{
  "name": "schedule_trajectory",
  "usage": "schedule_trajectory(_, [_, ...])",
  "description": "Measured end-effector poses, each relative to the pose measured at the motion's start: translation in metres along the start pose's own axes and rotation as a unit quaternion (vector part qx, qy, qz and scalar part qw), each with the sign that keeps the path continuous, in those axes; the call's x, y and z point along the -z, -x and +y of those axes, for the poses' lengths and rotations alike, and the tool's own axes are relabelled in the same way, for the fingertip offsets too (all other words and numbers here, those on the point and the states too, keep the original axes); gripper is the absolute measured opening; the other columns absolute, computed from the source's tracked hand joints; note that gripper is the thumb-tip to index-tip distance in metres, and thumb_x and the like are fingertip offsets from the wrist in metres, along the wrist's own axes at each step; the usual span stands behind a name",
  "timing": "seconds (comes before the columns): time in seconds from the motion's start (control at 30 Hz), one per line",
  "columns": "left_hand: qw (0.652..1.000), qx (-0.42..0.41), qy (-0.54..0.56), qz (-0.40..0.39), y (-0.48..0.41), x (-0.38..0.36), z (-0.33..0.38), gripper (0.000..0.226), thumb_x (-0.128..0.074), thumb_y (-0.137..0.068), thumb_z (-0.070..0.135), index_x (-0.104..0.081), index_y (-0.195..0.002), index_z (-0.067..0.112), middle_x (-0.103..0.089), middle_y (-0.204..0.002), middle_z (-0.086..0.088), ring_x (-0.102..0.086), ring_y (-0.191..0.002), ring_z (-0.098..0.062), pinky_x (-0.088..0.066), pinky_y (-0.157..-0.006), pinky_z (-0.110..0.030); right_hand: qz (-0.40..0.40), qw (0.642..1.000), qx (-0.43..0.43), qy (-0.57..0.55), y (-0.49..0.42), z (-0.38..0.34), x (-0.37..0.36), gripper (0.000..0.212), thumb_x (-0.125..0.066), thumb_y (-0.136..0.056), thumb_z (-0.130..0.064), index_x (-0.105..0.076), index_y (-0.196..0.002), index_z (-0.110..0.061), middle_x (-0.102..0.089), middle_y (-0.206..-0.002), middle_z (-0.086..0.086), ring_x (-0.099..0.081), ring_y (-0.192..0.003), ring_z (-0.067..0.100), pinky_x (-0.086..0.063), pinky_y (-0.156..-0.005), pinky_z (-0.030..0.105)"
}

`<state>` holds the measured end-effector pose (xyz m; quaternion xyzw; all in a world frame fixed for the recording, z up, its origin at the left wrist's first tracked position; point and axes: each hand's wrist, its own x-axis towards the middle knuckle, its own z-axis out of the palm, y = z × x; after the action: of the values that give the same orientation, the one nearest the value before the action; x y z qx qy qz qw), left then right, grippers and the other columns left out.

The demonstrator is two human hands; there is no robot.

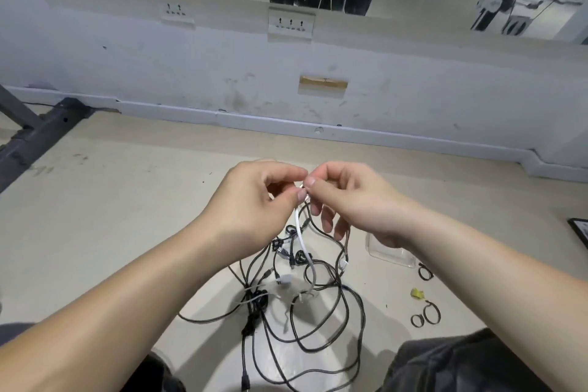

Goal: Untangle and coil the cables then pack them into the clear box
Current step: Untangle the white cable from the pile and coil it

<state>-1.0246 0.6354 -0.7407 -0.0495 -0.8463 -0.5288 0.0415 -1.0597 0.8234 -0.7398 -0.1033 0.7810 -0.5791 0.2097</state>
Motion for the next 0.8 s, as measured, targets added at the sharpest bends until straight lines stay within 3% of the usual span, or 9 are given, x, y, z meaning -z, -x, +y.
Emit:
schedule_trajectory(0.07, [0.999,0.005,0.039,-0.001,0.001,-0.004,0.003,0.026,-0.073,-0.095,0.013,-0.077,-0.117,0.027,-0.067,-0.08,0.012,-0.055,-0.061,0.002,-0.043,-0.063,-0.01,0.028,1.0,-0.007,0.0,-0.004,0.002,-0.003,0.017,-0.055,-0.104,-0.024,-0.06,-0.095,-0.011,-0.064,-0.067,0.002,-0.057,-0.05,0.022,-0.047,-0.05,0.03])
schedule_trajectory(0.17, [0.985,-0.013,0.17,-0.011,0.002,-0.005,0.01,0.033,-0.067,-0.097,0.004,-0.075,-0.117,0.029,-0.062,-0.084,0.008,-0.055,-0.075,-0.007,-0.046,-0.07,-0.015,0.041,0.998,-0.017,-0.049,-0.01,0.003,-0.008,0.021,-0.046,-0.106,-0.018,-0.055,-0.089,-0.01,-0.061,-0.061,-0.001,-0.056,-0.051,0.016,-0.051,-0.066,0.039])
schedule_trajectory(0.3, [0.946,0.038,0.302,-0.112,-0.001,0.004,0.012,0.037,-0.068,-0.096,0.003,-0.068,-0.128,0.02,-0.059,-0.083,0.003,-0.054,-0.069,-0.007,-0.043,-0.057,-0.019,0.021,0.995,0.012,-0.093,-0.012,0.001,-0.016,0.037,-0.041,-0.11,-0.023,-0.059,-0.079,-0.012,-0.055,-0.064,0.005,-0.048,-0.058,0.023,-0.049,-0.062,0.035])
schedule_trajectory(0.4, [0.958,0.088,0.243,-0.126,-0.004,0.007,0.006,0.046,-0.078,-0.09,0.009,-0.062,-0.131,0.02,-0.058,-0.075,0.004,-0.047,-0.054,-0.008,-0.035,-0.048,-0.017,0.044,0.998,0.032,-0.037,-0.009,0.004,-0.013,0.033,-0.047,-0.109,-0.026,-0.054,-0.08,-0.012,-0.051,-0.059,0.002,-0.045,-0.054,0.018,-0.044,-0.054,0.027])
schedule_trajectory(0.5, [0.976,0.108,0.161,-0.098,-0.008,0.007,0.005,0.037,-0.073,-0.095,0.011,-0.062,-0.128,0.022,-0.055,-0.064,0.006,-0.048,-0.047,-0.008,-0.037,-0.046,-0.013,0.055,0.996,0.055,0.052,-0.008,0.005,-0.009,0.026,-0.049,-0.105,-0.033,-0.055,-0.088,-0.013,-0.06,-0.059,-0.006,-0.054,-0.054,0.013,-0.045,-0.056,0.027])
schedule_trajectory(0.6, [0.993,0.108,0.041,-0.033,-0.013,0.01,-0.002,0.009,-0.066,-0.1,0.019,-0.074,-0.1,0.02,-0.06,-0.065,0.002,-0.058,-0.052,-0.009,-0.041,-0.049,-0.018,0.076,0.987,0.056,0.129,-0.009,0.007,-0.006,0.028,-0.047,-0.097,-0.041,-0.058,-0.089,-0.017,-0.073,-0.069,-0.002,-0.06,-0.056,0.009,-0.047,-0.057,0.033])
schedule_trajectory(0.67, [0.994,0.102,0.003,0.029,-0.014,0.009,-0.006,0.019,-0.064,-0.1,0.02,-0.076,-0.086,0.016,-0.067,-0.07,-0.003,-0.059,-0.06,-0.011,-0.044,-0.059,-0.022,0.057,0.989,0.035,0.129,-0.008,0.008,-0.007,0.029,-0.044,-0.099,-0.035,-0.059,-0.085,-0.015,-0.074,-0.071,0.0,-0.059,-0.057,0.009,-0.048,-0.059,0.035])
schedule_trajectory(0.73, [0.988,0.114,0.085,0.063,-0.015,0.008,-0.002,0.021,-0.06,-0.103,0.019,-0.073,-0.087,0.016,-0.071,-0.078,-0.006,-0.061,-0.07,-0.014,-0.048,-0.067,-0.027,0.01,0.998,0.001,0.057,-0.007,0.008,-0.01,0.027,-0.04,-0.103,-0.021,-0.055,-0.083,-0.012,-0.072,-0.07,0.004,-0.064,-0.068,0.021,-0.05,-0.073,0.041])
schedule_trajectory(0.8, [0.943,0.157,0.29,0.04,-0.017,0.01,0.007,0.023,-0.051,-0.107,0.015,-0.067,-0.091,0.013,-0.069,-0.079,-0.003,-0.069,-0.085,-0.017,-0.054,-0.069,-0.027,-0.028,0.999,-0.026,0.015,-0.008,0.008,-0.012,0.025,-0.036,-0.102,-0.012,-0.052,-0.083,-0.011,-0.069,-0.07,0.009,-0.065,-0.071,0.028,-0.051,-0.079,0.046])
